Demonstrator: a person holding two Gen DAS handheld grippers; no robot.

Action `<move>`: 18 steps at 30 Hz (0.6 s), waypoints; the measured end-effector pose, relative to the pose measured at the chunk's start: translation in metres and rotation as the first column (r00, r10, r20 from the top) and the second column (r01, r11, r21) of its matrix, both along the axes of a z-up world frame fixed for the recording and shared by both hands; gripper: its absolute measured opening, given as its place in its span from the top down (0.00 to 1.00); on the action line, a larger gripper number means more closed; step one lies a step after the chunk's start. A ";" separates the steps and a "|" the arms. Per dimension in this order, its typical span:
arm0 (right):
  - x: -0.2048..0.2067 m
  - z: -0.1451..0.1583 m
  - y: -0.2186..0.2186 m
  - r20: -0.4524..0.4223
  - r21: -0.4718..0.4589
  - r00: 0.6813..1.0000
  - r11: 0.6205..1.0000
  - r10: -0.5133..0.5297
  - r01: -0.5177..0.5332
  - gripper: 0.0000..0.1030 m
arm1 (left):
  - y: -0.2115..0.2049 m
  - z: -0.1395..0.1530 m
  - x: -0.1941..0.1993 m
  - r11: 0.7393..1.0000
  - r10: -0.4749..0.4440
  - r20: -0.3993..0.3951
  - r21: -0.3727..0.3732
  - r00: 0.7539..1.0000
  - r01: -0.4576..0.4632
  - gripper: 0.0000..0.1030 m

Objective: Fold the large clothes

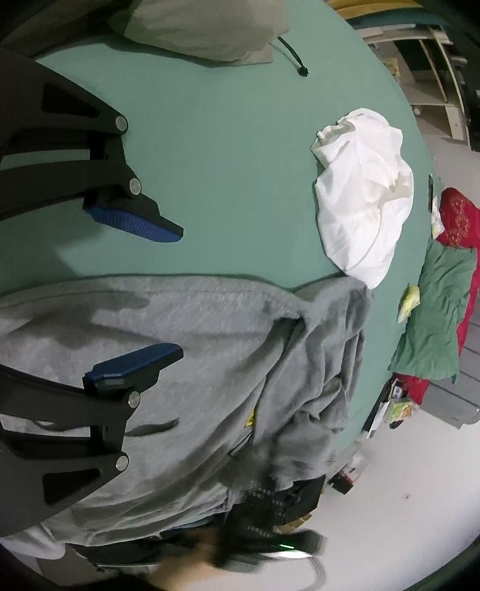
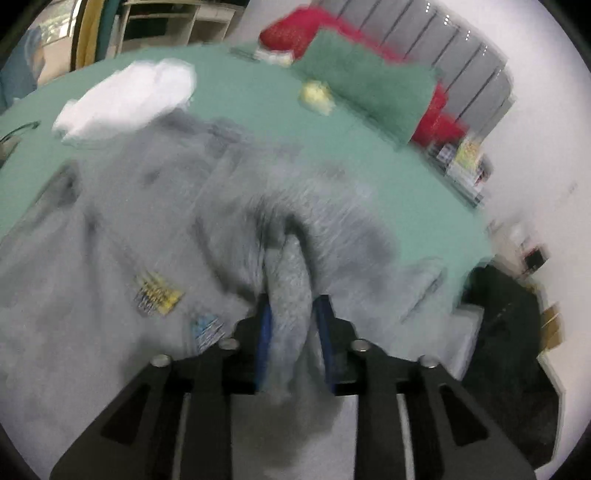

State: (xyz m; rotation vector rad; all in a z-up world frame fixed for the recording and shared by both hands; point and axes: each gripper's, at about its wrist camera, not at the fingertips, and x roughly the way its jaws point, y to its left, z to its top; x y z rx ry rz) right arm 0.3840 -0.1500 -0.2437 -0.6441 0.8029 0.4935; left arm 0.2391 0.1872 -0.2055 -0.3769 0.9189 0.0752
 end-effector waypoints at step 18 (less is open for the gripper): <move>0.166 0.034 -0.008 -0.381 0.448 0.905 0.820 -0.186 0.357 0.19 | 0.003 -0.012 0.016 1.000 -0.002 -0.034 -0.030 0.999 0.001 0.42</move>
